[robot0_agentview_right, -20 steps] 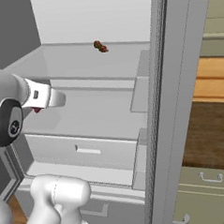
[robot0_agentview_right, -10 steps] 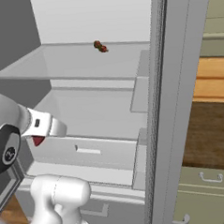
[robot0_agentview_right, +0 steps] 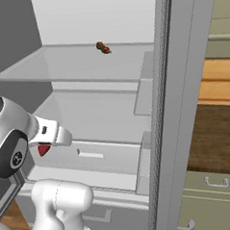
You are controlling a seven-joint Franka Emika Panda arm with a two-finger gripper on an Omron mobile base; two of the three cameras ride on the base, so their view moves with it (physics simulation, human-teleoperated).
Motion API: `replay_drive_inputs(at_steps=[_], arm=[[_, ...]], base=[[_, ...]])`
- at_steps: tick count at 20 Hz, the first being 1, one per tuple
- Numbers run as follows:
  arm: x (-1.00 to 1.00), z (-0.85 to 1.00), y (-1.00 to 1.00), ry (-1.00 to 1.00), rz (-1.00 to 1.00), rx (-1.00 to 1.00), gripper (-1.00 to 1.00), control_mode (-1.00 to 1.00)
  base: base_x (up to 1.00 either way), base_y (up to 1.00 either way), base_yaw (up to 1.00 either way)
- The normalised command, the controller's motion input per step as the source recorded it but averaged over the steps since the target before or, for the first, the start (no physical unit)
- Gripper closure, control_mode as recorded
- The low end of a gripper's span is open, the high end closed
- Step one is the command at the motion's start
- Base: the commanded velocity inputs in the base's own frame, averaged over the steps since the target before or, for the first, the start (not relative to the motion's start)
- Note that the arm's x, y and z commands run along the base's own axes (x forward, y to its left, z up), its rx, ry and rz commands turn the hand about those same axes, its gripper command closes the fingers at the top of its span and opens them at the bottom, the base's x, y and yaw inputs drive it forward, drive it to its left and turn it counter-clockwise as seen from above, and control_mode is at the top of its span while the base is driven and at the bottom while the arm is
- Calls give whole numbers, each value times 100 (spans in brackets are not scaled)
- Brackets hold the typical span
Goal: Take the strawberry from the fridge and place it on top of the pancake, located on the dining counter.
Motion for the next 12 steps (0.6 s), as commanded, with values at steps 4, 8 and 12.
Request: replay_drive_inputs(at_steps=[4, 8, 12], arm=[[0, 0, 0, 0, 0, 0, 100, -100], [0, 0, 0, 0, 0, 0, 100, -100], [0, 0, 0, 0, 0, 0, 100, 100]], base=[[0, 0, 0], [0, 0, 0], [-6, 2, 2]])
